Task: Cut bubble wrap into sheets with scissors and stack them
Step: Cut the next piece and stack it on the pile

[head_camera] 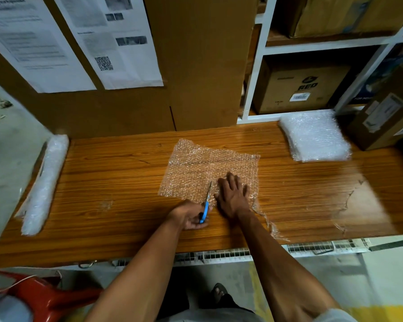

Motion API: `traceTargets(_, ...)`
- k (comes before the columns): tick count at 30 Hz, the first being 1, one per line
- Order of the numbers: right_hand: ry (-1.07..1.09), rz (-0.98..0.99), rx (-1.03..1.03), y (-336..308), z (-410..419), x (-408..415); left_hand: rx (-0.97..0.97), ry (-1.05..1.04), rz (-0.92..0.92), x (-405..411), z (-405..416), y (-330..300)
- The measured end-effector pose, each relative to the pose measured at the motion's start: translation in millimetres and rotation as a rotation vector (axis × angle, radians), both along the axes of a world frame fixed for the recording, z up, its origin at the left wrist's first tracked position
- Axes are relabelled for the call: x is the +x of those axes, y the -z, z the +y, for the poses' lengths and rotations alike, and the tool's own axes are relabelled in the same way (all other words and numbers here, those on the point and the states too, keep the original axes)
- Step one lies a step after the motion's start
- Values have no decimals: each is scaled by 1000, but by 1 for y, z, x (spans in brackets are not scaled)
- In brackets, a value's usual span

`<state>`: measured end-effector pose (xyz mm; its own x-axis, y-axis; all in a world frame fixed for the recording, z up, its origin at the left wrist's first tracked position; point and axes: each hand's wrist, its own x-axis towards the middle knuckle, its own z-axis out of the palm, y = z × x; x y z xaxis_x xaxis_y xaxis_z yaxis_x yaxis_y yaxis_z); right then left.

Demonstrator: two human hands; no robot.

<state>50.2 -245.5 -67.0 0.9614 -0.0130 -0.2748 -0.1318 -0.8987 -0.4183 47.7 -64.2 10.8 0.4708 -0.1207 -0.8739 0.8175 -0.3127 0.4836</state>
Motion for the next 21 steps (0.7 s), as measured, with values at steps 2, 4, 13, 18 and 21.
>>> traceTargets(2, -22, 12, -49, 2, -2, 2, -11, 11, 24, 2, 0, -2)
traceTargets(4, -49, 58, -78, 5, -3, 3, -27, 27, 49, 5, -2, -5)
traceTargets(13, -100, 86, -132, 10, -4, -8, 37, 71, -12, 23, -14, -10)
traceTargets(18, -21, -88, -122, 4, -4, -8, 48, 47, -48, 26, -20, -8)
traceTargets(21, 8, -148, -100, -1, -8, 4, 45, 20, -66, 25, -22, -6)
